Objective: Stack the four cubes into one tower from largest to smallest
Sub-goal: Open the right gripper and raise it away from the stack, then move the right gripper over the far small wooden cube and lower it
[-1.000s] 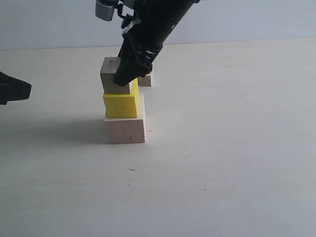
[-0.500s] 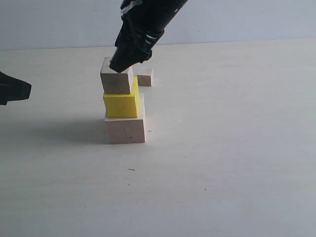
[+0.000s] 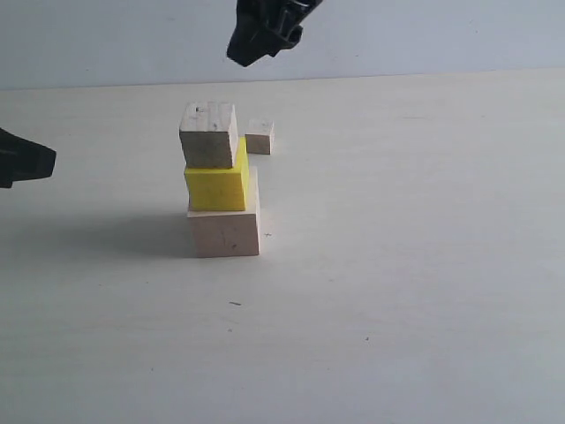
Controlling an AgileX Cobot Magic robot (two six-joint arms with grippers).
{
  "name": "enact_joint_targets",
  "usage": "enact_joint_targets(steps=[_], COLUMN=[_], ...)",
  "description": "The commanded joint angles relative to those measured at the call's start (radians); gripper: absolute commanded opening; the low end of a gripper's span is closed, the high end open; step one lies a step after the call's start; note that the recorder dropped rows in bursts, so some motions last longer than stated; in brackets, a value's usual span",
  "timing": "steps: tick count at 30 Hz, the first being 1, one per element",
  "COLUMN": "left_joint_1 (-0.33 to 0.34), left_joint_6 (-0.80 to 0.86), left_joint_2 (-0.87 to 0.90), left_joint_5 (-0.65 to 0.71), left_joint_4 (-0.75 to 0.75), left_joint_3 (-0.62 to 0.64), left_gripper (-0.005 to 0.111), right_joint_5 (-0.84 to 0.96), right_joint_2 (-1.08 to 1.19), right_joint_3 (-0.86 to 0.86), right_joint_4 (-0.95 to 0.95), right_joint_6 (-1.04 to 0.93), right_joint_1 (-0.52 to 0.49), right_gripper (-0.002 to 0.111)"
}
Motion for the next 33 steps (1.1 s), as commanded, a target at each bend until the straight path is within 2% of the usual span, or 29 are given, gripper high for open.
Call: enact_joint_targets(steps=[1,8,16,20,26,29,33], left_joint_1=[0.003,0.003,0.003,0.003,0.003,0.003,0.003], left_joint_6=[0.005,-0.001,-0.003,-0.003,-0.003,-0.003,-0.003], left_joint_2=[0.003,0.003,0.003,0.003,0.003,0.003,0.003], left_joint_5=[-0.006,-0.006,-0.006,-0.003,0.001,0.001,0.001], left_joint_4=[-0.005,-0.005,-0.005,-0.005,-0.005,-0.005,-0.005], left_joint_3=[-0.005,-0.005,-0.005,-0.005,-0.005,-0.005,-0.005], left_gripper=[0.0,0.0,0.0,0.0,0.0,0.0,0.0], right_joint_5=[-0.066,-0.138,-0.224,-0.274,-0.45,-0.471,-0.381], right_joint_2=[-0.009,0.005,0.103,0.185,0.281,0.32,0.395], right_joint_3=[-0.002,-0.002,-0.002,-0.002,-0.002,-0.004,-0.004], right_joint_4=[-0.081,-0.085,-0.002,0.098,0.204,0.387,0.649], right_joint_6=[0.11,0.151,0.137,0.005,-0.028,-0.232,-0.602], right_joint_1=[-0.038,-0.15,-0.275,-0.296,-0.299,-0.299,-0.299], right_gripper=[0.045,0.0,0.0,0.0,0.0,0.001,0.015])
